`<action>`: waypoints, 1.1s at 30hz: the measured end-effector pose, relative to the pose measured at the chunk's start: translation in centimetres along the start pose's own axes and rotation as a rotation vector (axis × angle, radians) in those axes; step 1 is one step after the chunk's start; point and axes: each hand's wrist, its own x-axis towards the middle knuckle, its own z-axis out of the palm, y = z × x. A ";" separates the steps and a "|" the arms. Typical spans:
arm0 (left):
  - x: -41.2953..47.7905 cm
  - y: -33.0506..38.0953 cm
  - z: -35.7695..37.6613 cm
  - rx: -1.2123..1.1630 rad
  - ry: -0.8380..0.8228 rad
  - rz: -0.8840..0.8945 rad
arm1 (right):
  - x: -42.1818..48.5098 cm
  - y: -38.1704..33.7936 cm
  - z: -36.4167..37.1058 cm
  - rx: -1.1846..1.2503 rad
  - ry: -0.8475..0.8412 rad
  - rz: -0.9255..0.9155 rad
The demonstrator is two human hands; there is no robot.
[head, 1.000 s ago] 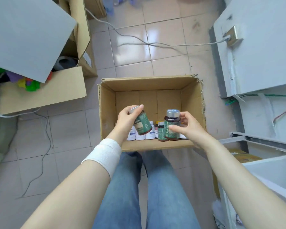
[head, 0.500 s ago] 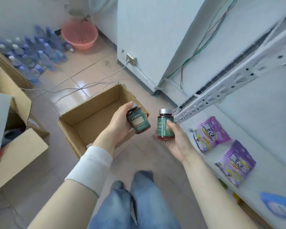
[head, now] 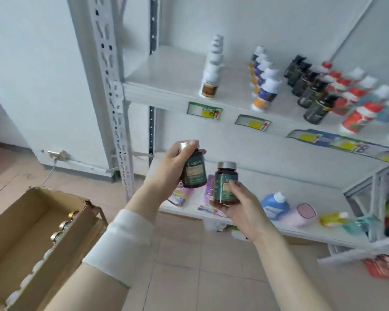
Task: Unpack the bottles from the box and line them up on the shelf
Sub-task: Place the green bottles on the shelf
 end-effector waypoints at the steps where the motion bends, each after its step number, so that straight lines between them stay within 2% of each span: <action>1: -0.2 -0.4 3.6 0.017 -0.043 0.009 | -1.5 -1.5 -2.9 -0.012 0.009 -0.043; 7: -1.4 -3.1 23.8 0.100 -0.300 0.056 | -11.4 -9.8 -19.0 -0.024 0.137 -0.246; 14: 0.3 -4.8 40.6 0.183 -0.484 0.066 | -15.9 -18.5 -31.0 0.025 0.270 -0.392; 20: 4.9 -5.3 52.0 0.229 -0.558 0.126 | -14.3 -26.0 -38.8 0.038 0.258 -0.480; 26: 12.1 -5.5 60.5 0.209 -0.600 0.150 | -9.8 -34.4 -44.9 -0.036 0.259 -0.528; 33: 19.9 -5.9 69.6 0.318 -0.641 0.200 | -5.2 -42.8 -52.0 -0.028 0.298 -0.563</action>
